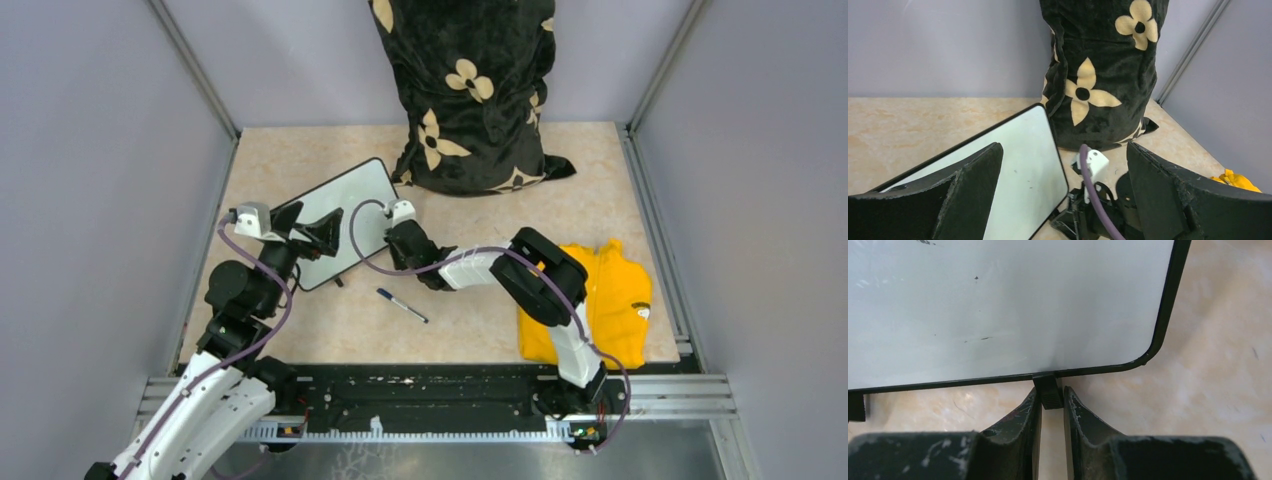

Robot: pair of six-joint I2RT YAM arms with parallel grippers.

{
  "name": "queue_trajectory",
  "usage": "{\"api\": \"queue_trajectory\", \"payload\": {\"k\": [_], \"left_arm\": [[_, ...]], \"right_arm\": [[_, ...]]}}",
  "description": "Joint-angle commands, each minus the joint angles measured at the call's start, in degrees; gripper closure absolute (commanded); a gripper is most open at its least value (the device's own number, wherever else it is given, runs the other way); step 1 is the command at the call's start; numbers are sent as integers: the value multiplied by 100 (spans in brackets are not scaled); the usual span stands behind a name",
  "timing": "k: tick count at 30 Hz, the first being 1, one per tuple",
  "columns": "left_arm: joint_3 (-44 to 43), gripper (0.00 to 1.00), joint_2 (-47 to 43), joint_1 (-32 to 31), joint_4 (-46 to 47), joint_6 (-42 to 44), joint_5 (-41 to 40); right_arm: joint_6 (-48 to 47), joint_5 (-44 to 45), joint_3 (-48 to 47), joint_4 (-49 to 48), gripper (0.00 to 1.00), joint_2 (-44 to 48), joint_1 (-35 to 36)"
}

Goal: Write a sentence on the whiteboard
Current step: Move the whiteboard stand to the center of the board.

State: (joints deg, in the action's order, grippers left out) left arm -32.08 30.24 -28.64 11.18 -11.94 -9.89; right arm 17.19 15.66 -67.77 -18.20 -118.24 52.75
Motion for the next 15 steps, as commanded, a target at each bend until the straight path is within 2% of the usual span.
{"api": "queue_trajectory", "payload": {"k": [1, 8, 15], "left_arm": [[17, 1, -5, -36, 161, -27, -35], [26, 1, 16, -36, 174, -60, -24], [37, 1, 76, -36, 179, -89, -4]], "right_arm": [[260, 711, 716, -98, 100, 688, -54], [847, 1809, 1833, 109, 100, 1493, -68], [1726, 2549, 2430, 479, 100, 1974, -148]]}}
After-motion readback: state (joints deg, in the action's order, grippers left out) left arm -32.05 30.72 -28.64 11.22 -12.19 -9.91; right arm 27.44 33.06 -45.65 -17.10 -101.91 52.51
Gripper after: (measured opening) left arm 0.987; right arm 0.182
